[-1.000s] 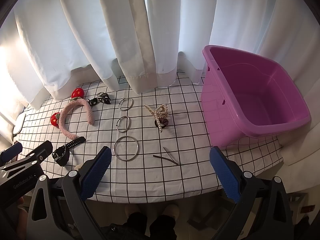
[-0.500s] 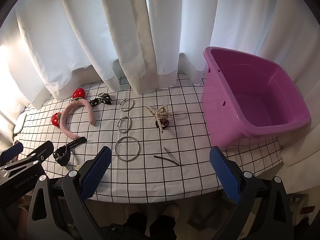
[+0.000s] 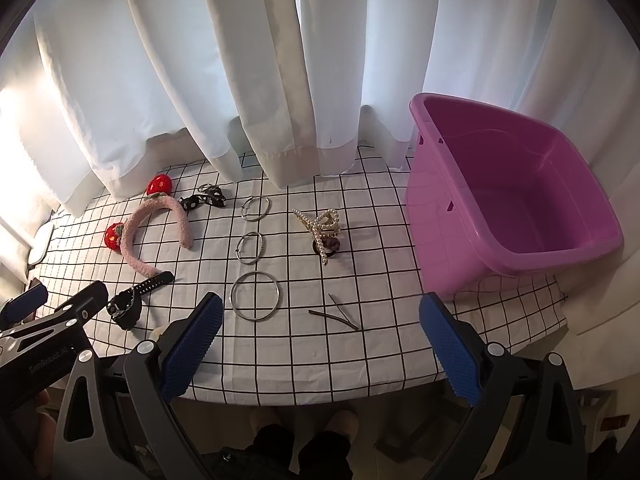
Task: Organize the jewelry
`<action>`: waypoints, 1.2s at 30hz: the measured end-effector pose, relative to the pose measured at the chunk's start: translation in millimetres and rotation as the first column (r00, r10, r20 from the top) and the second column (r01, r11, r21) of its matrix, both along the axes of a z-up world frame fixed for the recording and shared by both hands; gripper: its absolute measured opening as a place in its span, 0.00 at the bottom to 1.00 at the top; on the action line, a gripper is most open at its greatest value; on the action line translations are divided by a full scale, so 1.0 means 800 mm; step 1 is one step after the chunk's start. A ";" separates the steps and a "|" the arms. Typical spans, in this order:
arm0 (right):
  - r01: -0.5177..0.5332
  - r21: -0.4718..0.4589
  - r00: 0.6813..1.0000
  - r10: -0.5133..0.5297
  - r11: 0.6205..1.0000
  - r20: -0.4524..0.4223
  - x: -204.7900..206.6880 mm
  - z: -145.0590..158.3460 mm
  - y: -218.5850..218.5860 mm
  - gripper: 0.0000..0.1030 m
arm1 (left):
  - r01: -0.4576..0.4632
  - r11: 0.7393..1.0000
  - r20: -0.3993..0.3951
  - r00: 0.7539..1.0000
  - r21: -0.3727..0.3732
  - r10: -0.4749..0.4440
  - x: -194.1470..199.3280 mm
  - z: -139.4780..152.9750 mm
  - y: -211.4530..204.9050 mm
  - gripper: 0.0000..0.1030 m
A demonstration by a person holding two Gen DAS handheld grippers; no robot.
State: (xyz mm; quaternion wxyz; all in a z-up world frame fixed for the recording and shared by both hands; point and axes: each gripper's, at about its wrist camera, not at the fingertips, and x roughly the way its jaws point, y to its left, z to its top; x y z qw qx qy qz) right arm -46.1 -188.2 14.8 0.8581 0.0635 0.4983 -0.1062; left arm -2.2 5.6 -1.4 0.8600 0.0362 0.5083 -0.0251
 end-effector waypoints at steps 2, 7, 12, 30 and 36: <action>-0.019 0.017 1.000 0.019 1.000 0.000 -0.002 -0.006 -0.002 0.91 | -0.009 1.000 -0.005 1.000 -0.005 0.009 0.000 -0.004 0.004 0.94; -0.068 0.001 0.998 0.068 0.998 0.002 -0.013 -0.034 -0.006 0.91 | -0.041 0.999 -0.024 0.999 -0.002 0.041 -0.003 -0.031 0.026 0.94; -0.095 0.038 0.995 0.094 0.995 0.027 -0.026 -0.065 -0.022 0.91 | -0.090 0.996 -0.069 0.994 -0.019 0.089 -0.012 -0.069 0.059 0.94; -0.147 0.085 0.983 0.155 0.985 -0.095 0.004 -0.191 -0.067 0.91 | -0.201 0.978 -0.130 0.973 -0.061 0.192 -0.045 -0.188 0.077 0.94; -0.205 0.045 0.970 0.210 0.978 -0.126 0.020 -0.219 -0.070 0.91 | -0.169 0.984 -0.131 0.978 -0.053 0.161 -0.043 -0.214 0.044 0.94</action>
